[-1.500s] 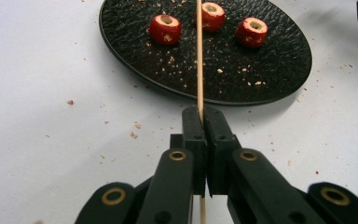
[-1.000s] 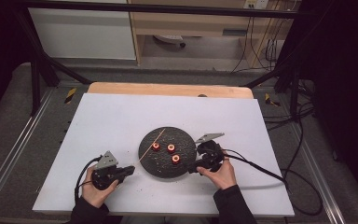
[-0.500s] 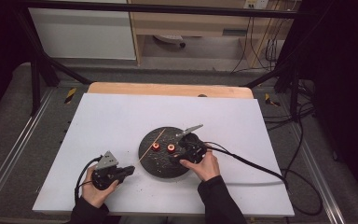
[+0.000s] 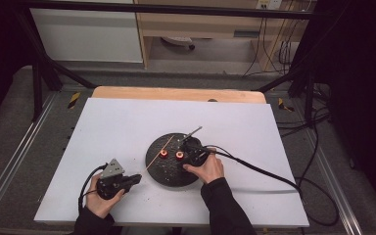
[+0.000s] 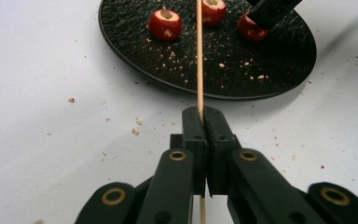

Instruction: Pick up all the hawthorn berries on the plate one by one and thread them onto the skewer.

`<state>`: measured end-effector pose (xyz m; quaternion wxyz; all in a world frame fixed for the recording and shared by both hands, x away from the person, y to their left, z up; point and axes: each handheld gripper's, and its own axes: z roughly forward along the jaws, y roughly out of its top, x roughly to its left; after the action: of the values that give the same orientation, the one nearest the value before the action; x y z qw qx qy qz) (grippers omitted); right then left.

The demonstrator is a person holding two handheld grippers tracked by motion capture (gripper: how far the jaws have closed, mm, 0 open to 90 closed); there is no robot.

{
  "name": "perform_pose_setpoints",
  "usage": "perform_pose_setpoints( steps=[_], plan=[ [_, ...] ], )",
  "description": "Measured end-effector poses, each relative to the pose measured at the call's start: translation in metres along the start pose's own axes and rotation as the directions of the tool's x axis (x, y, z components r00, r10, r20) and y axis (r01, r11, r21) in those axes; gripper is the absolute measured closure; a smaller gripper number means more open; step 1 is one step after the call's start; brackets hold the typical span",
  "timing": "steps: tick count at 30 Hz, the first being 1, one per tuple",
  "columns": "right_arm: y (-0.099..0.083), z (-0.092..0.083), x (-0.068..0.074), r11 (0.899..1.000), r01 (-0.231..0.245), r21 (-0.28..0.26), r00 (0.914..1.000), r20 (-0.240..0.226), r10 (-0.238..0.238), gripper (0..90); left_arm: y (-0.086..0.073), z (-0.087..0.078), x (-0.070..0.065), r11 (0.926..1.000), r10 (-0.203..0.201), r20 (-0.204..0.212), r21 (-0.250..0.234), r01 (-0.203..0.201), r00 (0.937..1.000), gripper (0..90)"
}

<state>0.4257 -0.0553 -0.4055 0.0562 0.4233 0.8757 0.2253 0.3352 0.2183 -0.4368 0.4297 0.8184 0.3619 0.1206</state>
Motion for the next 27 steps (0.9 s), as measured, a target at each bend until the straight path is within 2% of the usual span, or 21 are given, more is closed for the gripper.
perform_pose_setpoints(
  steps=[15, 20, 27],
  plan=[
    [0.0034, 0.0051, -0.0028, 0.994, -0.087, 0.064, 0.9957, -0.025, 0.089, 57.2, 0.0004, 0.0004, -0.0008, 1.0000, 0.004, 0.003, 0.004, -0.004, 1.0000, 87.9],
    [0.0035, 0.0059, -0.0036, 0.993, -0.091, 0.079, 0.9950, -0.034, 0.094, 61.0, 0.0006, 0.0005, -0.0011, 1.0000, 0.005, 0.004, 0.005, -0.005, 1.0000, 87.9],
    [0.0041, 0.0049, -0.0043, 0.992, -0.095, 0.082, 0.9937, -0.050, 0.100, 62.1, 0.0008, 0.0005, -0.0019, 1.0000, 0.008, 0.004, 0.004, -0.008, 1.0000, 87.9]
  ],
)
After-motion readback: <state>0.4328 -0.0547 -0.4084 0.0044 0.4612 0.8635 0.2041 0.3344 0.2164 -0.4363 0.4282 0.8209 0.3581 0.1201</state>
